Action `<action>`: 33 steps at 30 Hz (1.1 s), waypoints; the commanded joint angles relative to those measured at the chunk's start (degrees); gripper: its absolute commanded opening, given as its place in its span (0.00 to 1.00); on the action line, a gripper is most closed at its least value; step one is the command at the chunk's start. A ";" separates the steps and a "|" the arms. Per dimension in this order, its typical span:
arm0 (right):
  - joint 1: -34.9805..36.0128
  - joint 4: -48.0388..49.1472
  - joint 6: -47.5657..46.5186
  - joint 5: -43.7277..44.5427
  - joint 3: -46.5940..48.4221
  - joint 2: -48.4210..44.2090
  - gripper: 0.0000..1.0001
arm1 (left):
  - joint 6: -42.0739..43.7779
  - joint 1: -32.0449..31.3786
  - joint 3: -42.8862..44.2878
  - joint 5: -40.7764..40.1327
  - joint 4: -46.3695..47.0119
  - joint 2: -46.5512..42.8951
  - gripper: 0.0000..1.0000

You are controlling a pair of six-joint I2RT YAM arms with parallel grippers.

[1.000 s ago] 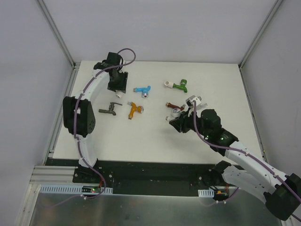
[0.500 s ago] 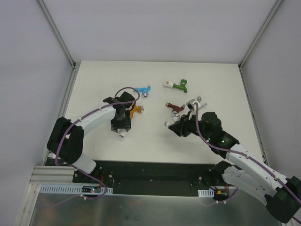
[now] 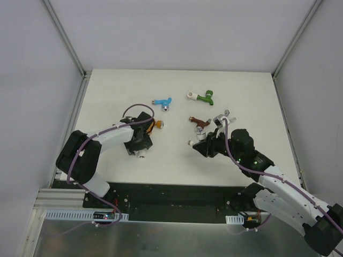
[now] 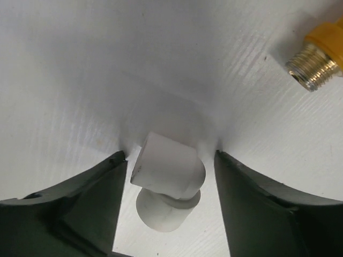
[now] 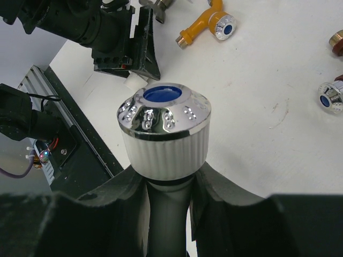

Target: Install the water faucets

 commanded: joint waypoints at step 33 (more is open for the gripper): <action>0.06 2.07 -0.90 1.28 -0.74 -3.73 0.00 | 5.28 -7.04 5.54 3.52 2.72 -12.31 0.92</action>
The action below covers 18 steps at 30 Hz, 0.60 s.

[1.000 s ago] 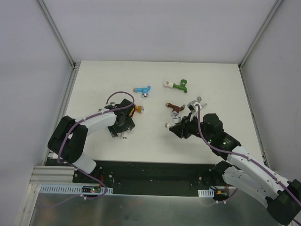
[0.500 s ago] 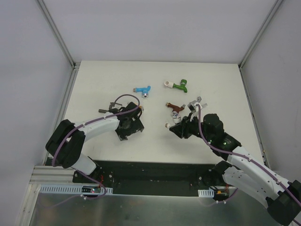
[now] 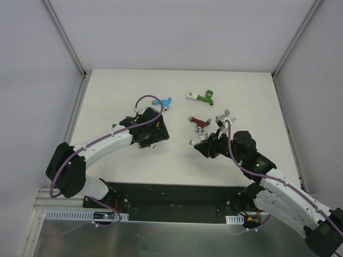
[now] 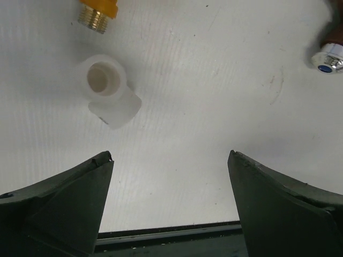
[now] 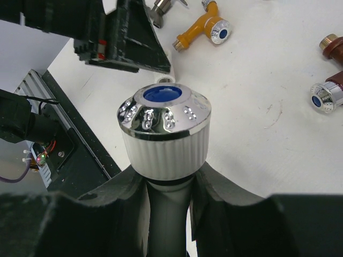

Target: Install the water faucets

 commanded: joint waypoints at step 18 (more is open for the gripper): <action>0.06 1.54 -0.96 0.23 0.31 0.45 0.00 | 2.90 12.96 0.03 4.42 1.73 2.35 0.88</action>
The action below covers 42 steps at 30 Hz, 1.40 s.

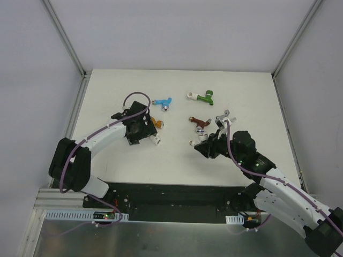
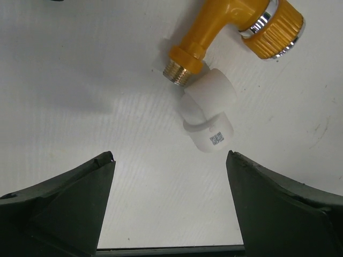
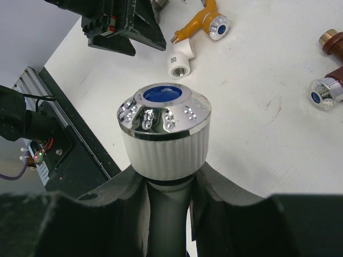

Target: Install the water faucets

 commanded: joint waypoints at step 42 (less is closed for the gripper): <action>0.06 4.47 -0.42 1.00 -1.97 0.78 0.00 | -16.56 -2.46 7.20 -3.63 4.90 19.12 0.70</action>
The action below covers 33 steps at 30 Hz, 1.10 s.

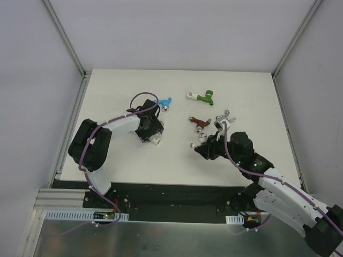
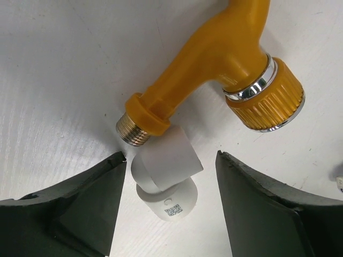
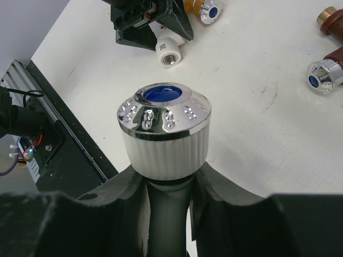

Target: Install the water faucets

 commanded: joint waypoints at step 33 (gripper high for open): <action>9.37 37.69 -25.53 -4.16 -4.60 8.95 0.00 | -5.71 -0.26 -7.33 6.60 4.92 -24.78 0.00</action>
